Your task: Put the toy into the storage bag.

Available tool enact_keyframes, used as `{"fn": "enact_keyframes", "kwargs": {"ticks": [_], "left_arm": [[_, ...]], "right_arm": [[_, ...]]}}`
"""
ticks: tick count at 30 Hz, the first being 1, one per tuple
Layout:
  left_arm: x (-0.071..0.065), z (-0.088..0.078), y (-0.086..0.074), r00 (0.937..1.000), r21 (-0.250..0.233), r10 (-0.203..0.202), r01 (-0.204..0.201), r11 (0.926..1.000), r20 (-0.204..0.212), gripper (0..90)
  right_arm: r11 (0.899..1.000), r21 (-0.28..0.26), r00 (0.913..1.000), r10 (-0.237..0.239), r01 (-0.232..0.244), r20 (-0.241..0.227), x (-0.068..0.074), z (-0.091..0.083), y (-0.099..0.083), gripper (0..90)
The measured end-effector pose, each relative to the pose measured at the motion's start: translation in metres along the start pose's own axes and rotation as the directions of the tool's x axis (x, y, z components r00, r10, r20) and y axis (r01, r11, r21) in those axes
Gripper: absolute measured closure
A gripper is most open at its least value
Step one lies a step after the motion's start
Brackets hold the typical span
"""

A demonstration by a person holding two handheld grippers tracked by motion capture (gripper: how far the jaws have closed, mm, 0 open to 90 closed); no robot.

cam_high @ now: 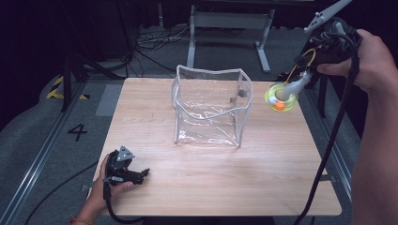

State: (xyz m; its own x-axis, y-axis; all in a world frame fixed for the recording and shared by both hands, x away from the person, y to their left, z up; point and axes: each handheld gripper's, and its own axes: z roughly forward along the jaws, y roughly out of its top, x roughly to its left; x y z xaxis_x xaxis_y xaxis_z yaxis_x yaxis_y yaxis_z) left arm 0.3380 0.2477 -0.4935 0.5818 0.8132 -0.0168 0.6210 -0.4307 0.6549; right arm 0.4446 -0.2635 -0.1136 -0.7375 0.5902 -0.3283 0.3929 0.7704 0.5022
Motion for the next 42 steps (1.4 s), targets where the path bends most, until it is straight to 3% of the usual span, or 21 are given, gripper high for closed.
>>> {"fn": "enact_keyframes", "kwargs": {"ticks": [4,7,16,23,32,42], "left_arm": [[0.000,0.000,0.000,1.0000,0.001,-0.001,0.001,1.0000,0.001,0.7],[0.000,0.000,0.000,1.0000,0.001,-0.001,0.001,1.0000,0.001,0.8],[0.000,0.000,0.000,1.0000,0.000,0.000,0.000,1.0000,0.000,0.8],[0.000,0.000,0.000,1.0000,0.001,-0.001,0.001,1.0000,0.002,0.8],[0.000,0.000,0.000,1.0000,0.001,-0.001,0.001,1.0000,0.001,0.8],[0.000,0.000,0.000,1.0000,0.000,0.002,-0.002,1.0000,0.000,0.7]], "right_arm": [[1.000,-0.006,1.0000,-0.008,0.008,0.003,0.001,0.003,0.013,87.8],[0.999,-0.039,1.0000,-0.001,0.001,-0.008,0.002,0.009,0.022,87.9],[1.000,-0.027,0.9998,-0.007,0.007,-0.016,0.002,0.021,0.043,87.9],[0.999,-0.048,0.9997,-0.015,0.014,-0.020,0.005,0.030,0.062,87.9],[0.997,-0.054,0.9978,-0.049,0.047,-0.045,0.020,0.048,0.083,87.8],[0.996,-0.049,0.9950,-0.076,0.073,-0.064,0.033,0.066,0.095,87.6]]}}
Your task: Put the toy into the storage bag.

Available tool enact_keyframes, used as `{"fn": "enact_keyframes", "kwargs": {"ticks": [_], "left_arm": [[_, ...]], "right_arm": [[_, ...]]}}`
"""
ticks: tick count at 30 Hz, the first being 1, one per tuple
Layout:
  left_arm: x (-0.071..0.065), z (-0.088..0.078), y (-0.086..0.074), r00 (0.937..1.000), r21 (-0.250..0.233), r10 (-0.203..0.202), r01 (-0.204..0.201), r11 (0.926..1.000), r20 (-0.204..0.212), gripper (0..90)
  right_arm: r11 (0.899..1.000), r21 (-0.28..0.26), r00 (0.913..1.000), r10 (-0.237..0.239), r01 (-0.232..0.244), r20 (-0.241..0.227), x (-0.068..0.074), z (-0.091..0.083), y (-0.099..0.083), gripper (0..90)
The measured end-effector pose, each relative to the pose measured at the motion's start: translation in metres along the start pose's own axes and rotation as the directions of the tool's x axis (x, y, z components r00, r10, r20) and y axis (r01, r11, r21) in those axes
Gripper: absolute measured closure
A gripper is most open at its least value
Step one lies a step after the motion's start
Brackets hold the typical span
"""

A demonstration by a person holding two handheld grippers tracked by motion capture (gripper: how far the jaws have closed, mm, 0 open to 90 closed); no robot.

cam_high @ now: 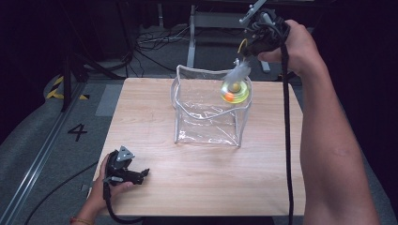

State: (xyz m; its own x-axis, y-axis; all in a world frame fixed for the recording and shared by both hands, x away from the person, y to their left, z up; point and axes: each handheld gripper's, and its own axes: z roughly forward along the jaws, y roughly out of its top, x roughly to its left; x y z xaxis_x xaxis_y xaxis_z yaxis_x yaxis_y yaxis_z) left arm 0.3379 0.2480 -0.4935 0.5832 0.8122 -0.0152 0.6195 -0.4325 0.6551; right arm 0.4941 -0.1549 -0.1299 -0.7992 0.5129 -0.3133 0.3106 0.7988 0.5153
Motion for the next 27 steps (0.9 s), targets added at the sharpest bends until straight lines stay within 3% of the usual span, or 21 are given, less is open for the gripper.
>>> {"fn": "enact_keyframes", "kwargs": {"ticks": [16,20,27], "left_arm": [[0.000,0.000,0.000,1.0000,-0.001,0.000,0.000,1.0000,0.000,0.7],[0.000,0.000,0.000,1.0000,-0.001,0.000,0.000,1.0000,0.000,0.7],[0.000,0.000,0.000,1.0000,-0.001,0.001,-0.001,1.0000,0.001,0.6]], "right_arm": [[0.999,0.033,0.9992,-0.007,0.008,-0.039,0.005,0.029,-0.013,87.8],[0.999,0.031,0.9972,-0.004,0.006,-0.075,0.010,0.043,-0.023,87.8],[0.997,0.080,0.9941,-0.007,0.015,-0.108,0.016,0.068,-0.040,87.8]]}}
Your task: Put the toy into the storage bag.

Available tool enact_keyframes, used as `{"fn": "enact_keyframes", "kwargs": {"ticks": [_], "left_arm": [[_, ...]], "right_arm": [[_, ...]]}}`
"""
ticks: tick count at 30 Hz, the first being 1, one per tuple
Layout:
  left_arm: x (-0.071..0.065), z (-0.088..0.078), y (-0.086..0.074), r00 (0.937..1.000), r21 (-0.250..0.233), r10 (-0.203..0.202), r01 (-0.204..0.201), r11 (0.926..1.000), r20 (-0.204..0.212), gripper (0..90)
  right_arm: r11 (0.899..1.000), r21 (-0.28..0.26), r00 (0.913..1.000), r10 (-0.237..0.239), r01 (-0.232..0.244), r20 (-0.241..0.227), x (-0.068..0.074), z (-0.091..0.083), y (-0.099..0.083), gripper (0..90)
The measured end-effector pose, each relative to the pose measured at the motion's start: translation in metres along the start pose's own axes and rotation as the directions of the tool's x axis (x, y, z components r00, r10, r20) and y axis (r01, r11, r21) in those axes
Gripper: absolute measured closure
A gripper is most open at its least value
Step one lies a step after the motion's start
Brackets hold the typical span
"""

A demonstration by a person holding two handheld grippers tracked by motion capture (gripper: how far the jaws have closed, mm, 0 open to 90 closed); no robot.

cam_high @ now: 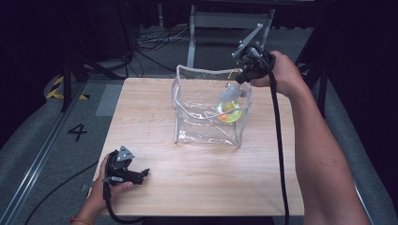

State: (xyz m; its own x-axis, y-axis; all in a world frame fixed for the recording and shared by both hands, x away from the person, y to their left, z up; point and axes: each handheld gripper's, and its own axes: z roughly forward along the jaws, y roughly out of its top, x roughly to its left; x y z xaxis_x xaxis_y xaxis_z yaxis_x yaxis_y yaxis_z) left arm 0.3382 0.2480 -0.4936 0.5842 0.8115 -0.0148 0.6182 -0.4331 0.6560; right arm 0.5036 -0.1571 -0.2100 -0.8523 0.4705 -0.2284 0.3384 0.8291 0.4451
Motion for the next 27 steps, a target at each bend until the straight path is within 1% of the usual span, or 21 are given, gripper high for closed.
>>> {"fn": "enact_keyframes", "kwargs": {"ticks": [1,3,4,5,7,10,12,18,19,21,22,24,27], "left_arm": [[0.000,0.000,0.000,1.0000,0.000,0.000,0.000,1.0000,0.000,0.6],[0.000,0.000,0.000,1.0000,0.000,0.000,0.000,1.0000,0.000,0.7],[0.000,0.000,0.000,1.0000,0.000,-0.001,0.001,1.0000,0.000,0.6],[0.000,0.000,0.000,1.0000,0.000,0.000,0.000,1.0000,0.000,0.6],[0.000,0.000,0.000,1.0000,0.000,-0.001,0.001,1.0000,0.001,0.6],[0.000,0.000,0.000,1.0000,0.001,0.001,-0.001,1.0000,0.000,0.6],[0.000,0.000,0.000,1.0000,0.001,0.000,0.000,1.0000,0.001,0.6],[0.000,0.000,0.000,1.0000,0.001,0.001,-0.001,1.0000,0.000,0.7],[0.000,0.000,0.000,1.0000,0.001,0.001,-0.001,1.0000,0.000,0.7],[0.000,0.000,0.000,1.0000,-0.001,-0.001,0.001,1.0000,0.000,0.7],[0.000,0.000,0.000,1.0000,-0.001,-0.002,0.002,1.0000,-0.001,0.7],[0.000,0.000,0.000,1.0000,-0.001,-0.003,0.003,1.0000,0.000,0.8],[0.000,0.000,0.000,1.0000,-0.002,-0.004,0.004,1.0000,0.000,0.7]], "right_arm": [[1.000,0.006,1.0000,-0.006,0.006,-0.008,0.001,0.005,-0.002,87.8],[1.000,0.020,0.9999,-0.001,0.001,-0.013,0.004,0.013,-0.006,87.8],[1.000,0.028,0.9998,-0.008,0.008,-0.016,0.005,0.017,-0.008,87.8],[1.000,0.030,0.9996,-0.010,0.011,-0.027,0.007,0.020,-0.009,87.8],[0.999,0.048,0.9995,-0.017,0.018,-0.027,0.009,0.026,-0.012,87.8],[0.998,0.055,0.9989,-0.024,0.026,-0.041,0.012,0.031,-0.015,87.7],[0.998,0.059,0.9981,-0.030,0.033,-0.055,0.013,0.034,-0.016,87.8],[0.996,0.080,0.9971,-0.039,0.044,-0.066,0.016,0.040,-0.018,87.7],[0.995,0.084,0.9963,-0.043,0.049,-0.074,0.017,0.041,-0.019,87.7],[0.993,0.103,0.9960,-0.045,0.053,-0.077,0.019,0.044,-0.020,87.7],[0.992,0.108,0.9947,-0.050,0.060,-0.090,0.020,0.045,-0.021,87.7],[0.990,0.128,0.9952,-0.041,0.052,-0.088,0.021,0.048,-0.022,87.7],[0.989,0.136,0.9943,-0.039,0.053,-0.099,0.021,0.049,-0.024,87.7]]}}
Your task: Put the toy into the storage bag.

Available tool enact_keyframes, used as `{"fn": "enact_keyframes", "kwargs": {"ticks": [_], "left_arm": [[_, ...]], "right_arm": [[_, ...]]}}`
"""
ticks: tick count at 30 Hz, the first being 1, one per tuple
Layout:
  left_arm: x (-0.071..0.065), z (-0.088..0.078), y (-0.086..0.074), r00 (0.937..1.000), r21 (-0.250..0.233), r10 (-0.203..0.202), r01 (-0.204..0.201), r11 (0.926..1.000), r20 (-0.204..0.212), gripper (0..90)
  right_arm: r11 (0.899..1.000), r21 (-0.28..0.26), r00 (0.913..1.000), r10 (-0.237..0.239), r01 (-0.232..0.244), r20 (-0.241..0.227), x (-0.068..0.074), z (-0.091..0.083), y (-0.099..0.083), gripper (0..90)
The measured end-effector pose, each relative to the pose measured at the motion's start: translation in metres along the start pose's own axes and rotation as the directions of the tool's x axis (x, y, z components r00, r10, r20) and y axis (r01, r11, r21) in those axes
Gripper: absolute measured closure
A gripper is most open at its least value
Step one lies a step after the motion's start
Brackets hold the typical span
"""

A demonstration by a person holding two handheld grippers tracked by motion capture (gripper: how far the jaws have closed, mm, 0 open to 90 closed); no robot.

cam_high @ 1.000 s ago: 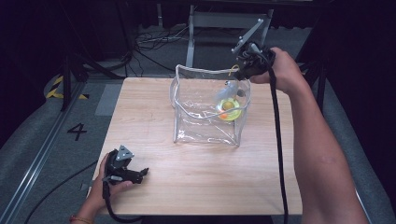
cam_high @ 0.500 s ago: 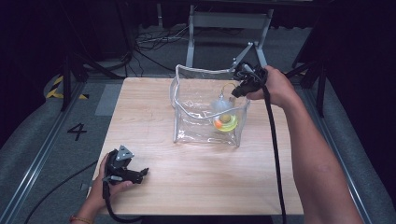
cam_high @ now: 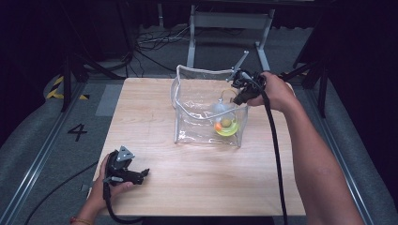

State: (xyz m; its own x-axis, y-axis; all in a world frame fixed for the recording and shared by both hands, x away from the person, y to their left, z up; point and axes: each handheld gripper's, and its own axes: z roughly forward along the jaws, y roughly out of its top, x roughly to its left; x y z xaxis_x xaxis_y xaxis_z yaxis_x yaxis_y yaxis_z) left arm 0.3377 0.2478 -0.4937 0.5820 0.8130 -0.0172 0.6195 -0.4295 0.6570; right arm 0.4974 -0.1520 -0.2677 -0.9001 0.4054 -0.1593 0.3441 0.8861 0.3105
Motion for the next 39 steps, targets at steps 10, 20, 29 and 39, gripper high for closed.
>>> {"fn": "enact_keyframes", "kwargs": {"ticks": [10,20,29,39], "left_arm": [[0.000,0.000,0.000,1.0000,0.000,-0.002,0.002,1.0000,0.000,0.8],[0.000,0.000,0.000,1.0000,0.001,-0.001,0.001,1.0000,0.000,0.8],[0.000,0.000,0.000,1.0000,0.001,-0.001,0.001,1.0000,0.000,0.8],[0.000,0.000,0.000,1.0000,0.001,-0.001,0.001,1.0000,0.000,0.8]], "right_arm": [[0.999,-0.033,1.0000,-0.008,0.008,-0.001,0.001,-0.008,-0.001,89.0],[0.998,-0.062,1.0000,-0.004,0.004,0.004,0.004,-0.013,-0.004,87.2],[0.997,-0.074,0.9999,-0.010,0.011,0.007,0.005,-0.013,-0.004,83.2],[0.993,-0.118,0.9989,0.017,-0.011,0.043,0.007,-0.017,-0.005,70.4]]}}
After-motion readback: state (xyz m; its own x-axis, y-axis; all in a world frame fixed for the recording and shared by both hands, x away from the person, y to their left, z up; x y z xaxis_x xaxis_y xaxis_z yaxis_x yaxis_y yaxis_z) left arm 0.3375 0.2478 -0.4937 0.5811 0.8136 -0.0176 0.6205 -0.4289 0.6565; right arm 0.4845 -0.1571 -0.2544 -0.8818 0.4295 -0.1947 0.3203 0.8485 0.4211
